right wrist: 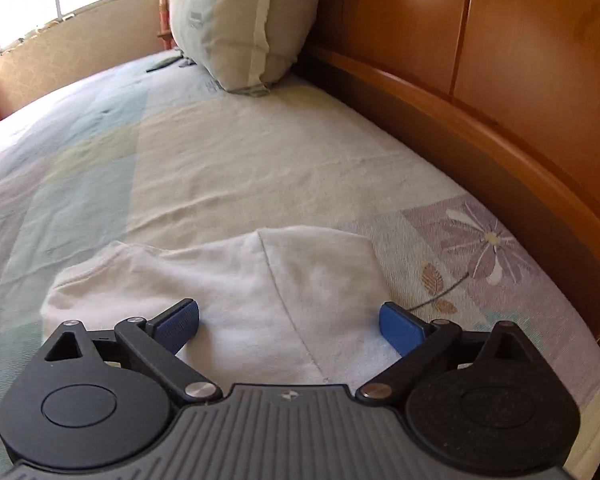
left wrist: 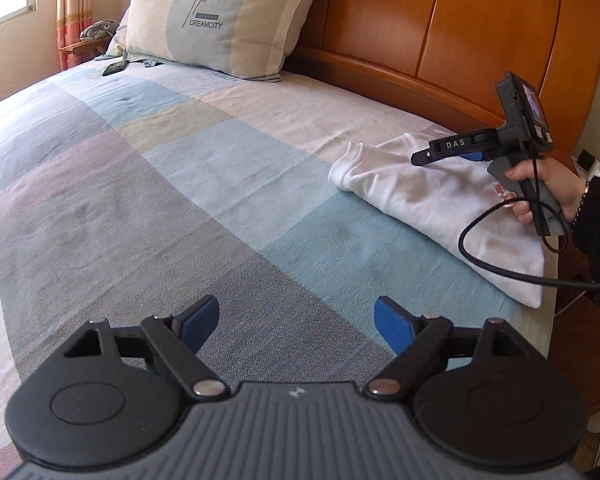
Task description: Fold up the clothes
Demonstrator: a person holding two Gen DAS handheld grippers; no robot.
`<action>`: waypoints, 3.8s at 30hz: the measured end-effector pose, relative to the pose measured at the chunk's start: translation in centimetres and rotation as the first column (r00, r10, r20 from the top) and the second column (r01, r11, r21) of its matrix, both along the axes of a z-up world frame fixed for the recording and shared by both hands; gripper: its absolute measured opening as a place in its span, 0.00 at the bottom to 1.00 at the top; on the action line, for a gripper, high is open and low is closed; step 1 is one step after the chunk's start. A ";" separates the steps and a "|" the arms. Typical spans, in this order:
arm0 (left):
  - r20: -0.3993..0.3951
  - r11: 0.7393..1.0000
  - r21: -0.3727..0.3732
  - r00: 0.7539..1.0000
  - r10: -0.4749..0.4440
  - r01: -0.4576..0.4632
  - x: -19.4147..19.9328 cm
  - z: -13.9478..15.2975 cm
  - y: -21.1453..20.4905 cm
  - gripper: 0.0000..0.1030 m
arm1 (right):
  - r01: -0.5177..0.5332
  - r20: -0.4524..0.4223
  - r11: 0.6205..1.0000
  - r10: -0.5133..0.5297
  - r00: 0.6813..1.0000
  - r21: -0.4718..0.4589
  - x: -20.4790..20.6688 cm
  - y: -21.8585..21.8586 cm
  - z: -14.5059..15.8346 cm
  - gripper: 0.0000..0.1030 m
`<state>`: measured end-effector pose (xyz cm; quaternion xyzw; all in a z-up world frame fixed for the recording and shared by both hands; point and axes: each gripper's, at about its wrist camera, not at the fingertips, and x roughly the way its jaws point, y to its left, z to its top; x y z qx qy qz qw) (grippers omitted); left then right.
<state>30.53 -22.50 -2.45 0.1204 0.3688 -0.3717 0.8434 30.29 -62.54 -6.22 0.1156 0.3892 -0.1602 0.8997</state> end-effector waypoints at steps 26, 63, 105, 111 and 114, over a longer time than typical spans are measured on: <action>0.005 0.995 0.009 0.995 0.096 -0.096 -1.4 0.1 6.1 0.85 | -0.229 0.137 0.962 0.210 0.968 0.150 -7.6 9.6 5.7 1.00; 0.077 0.993 0.087 0.995 0.069 -0.076 -3.8 0.1 4.8 0.91 | 0.244 0.215 0.956 -0.276 0.937 0.165 -13.2 4.7 2.8 1.00; 0.140 0.985 -0.128 0.986 -0.093 0.112 -4.6 4.6 9.8 0.93 | 0.315 -0.008 0.949 -0.315 0.949 0.014 -15.3 18.5 8.3 1.00; 0.146 0.960 -0.118 0.961 -0.236 0.254 -5.1 5.3 10.5 0.97 | 0.424 0.003 0.905 -0.424 0.906 0.039 -19.6 23.1 7.8 1.00; 0.140 0.935 -0.104 0.936 -0.323 0.338 -5.7 5.3 10.9 0.97 | 0.484 0.033 0.874 -0.485 0.874 0.038 -21.6 24.0 9.0 1.00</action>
